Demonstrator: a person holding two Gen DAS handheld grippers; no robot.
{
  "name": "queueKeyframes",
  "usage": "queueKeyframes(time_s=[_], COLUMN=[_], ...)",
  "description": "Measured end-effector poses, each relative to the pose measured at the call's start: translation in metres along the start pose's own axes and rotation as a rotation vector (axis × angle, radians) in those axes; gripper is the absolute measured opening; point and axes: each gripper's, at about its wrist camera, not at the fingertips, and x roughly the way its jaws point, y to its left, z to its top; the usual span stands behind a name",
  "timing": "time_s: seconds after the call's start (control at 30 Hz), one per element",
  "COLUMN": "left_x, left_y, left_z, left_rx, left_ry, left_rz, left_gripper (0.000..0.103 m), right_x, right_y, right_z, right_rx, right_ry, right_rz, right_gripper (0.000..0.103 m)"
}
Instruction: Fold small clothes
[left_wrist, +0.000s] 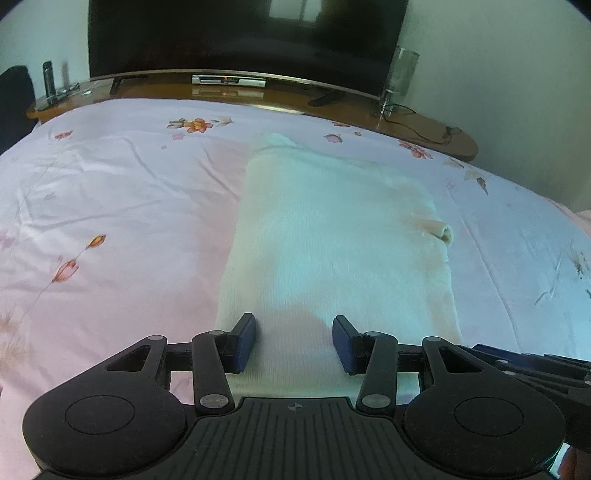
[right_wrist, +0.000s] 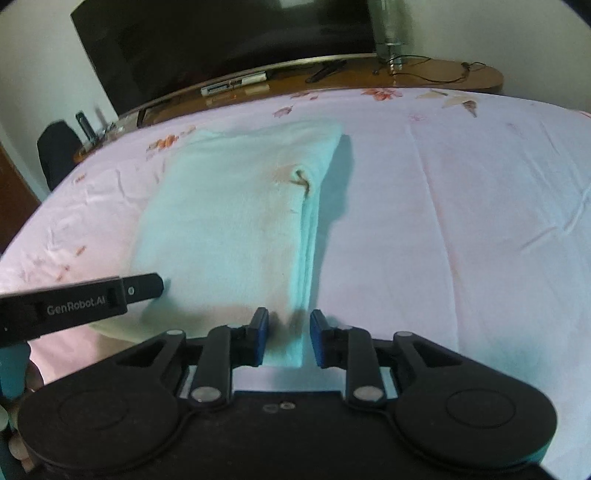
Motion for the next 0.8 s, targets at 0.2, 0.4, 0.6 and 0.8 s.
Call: queueKeyframes(time_s=[0.2,0.4,0.6,0.8], left_x=[0.0,-0.015,-0.026,-0.043], left_y=[-0.007,-0.007,-0.014,-0.02], left_z=[-0.012,-0.01,-0.013,-0.014], left_rx=[0.066,0.038,0.047,0.078], left_ry=[-0.01,-0.012,-0.01,-0.023], left_rz=[0.019,-0.01,-0.002,0.049], left_gripper=[0.048,0.074,0.076,0.103], right_x=[0.01,-0.005,-0.02,-0.031], right_y=[-0.002,0.0,0.001,0.001], right_z=[-0.008,-0.009,-0.013,-0.014], right_rx=[0.008,0.028,0.048,0.069], right_ry=[0.046,0.011,-0.006,-0.025], right_rz=[-0.021,-0.001,0.004,-0.002], right_gripper=[0.027,0.03,0.033,0.037])
